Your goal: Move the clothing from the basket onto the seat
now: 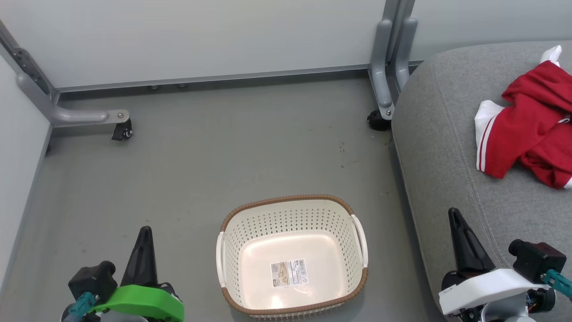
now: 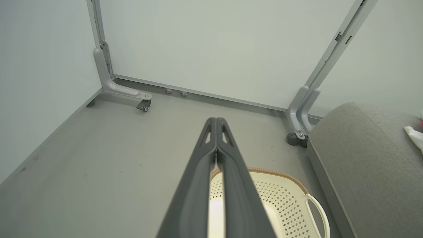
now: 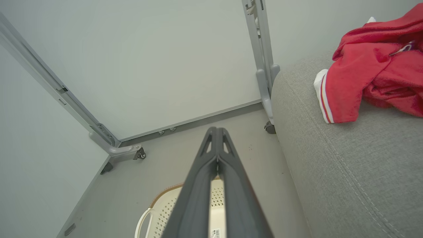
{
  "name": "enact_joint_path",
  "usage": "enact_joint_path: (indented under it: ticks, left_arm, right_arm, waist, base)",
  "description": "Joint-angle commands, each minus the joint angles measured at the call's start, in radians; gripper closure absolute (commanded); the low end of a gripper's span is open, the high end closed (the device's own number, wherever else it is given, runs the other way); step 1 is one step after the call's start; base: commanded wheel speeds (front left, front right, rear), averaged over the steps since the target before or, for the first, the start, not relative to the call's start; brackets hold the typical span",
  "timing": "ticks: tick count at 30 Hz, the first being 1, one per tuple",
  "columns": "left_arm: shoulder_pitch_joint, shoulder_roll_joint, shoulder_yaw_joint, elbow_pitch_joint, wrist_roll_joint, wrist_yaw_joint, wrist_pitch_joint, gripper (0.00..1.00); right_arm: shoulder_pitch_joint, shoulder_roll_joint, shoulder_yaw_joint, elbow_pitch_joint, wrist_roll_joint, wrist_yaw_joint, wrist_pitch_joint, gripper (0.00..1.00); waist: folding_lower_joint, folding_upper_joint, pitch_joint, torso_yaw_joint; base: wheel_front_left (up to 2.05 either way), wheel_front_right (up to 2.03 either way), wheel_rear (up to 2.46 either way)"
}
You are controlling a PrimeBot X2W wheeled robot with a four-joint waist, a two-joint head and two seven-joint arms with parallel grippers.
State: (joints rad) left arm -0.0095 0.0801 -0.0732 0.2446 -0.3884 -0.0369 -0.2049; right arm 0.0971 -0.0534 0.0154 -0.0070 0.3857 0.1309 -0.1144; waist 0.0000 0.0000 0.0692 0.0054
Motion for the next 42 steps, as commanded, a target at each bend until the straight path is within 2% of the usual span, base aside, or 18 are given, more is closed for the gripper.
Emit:
enact_joint_path:
  ticks: [1,20,42]
  left_arm:
    - [-0.019,0.002,0.01,-0.013,-0.046,-0.008,0.009,1.0]
    - [-0.043,-0.006,0.055,-0.011,-0.345,-0.03,0.087,1.0]
    - [-0.063,-0.014,0.098,-0.008,-0.62,-0.051,0.16,1.0]
  right_arm:
    - [-0.025,-0.011,-0.001,-0.005,0.048,0.0,0.005,1.0]
    - [-0.073,-0.026,-0.008,0.058,0.368,0.0,0.041,1.0]
    - [-0.116,-0.034,-0.024,0.117,0.657,0.0,0.082,1.0]
  waist:
    - [0.0,0.0,-0.001,0.0]
    - [0.0,0.0,-0.012,-0.001]
    - [0.0,0.0,-0.024,-0.002]
  base:
    - [0.0,0.0,0.0]
    - [0.0,0.0,0.0]
    - [0.0,0.0,0.0]
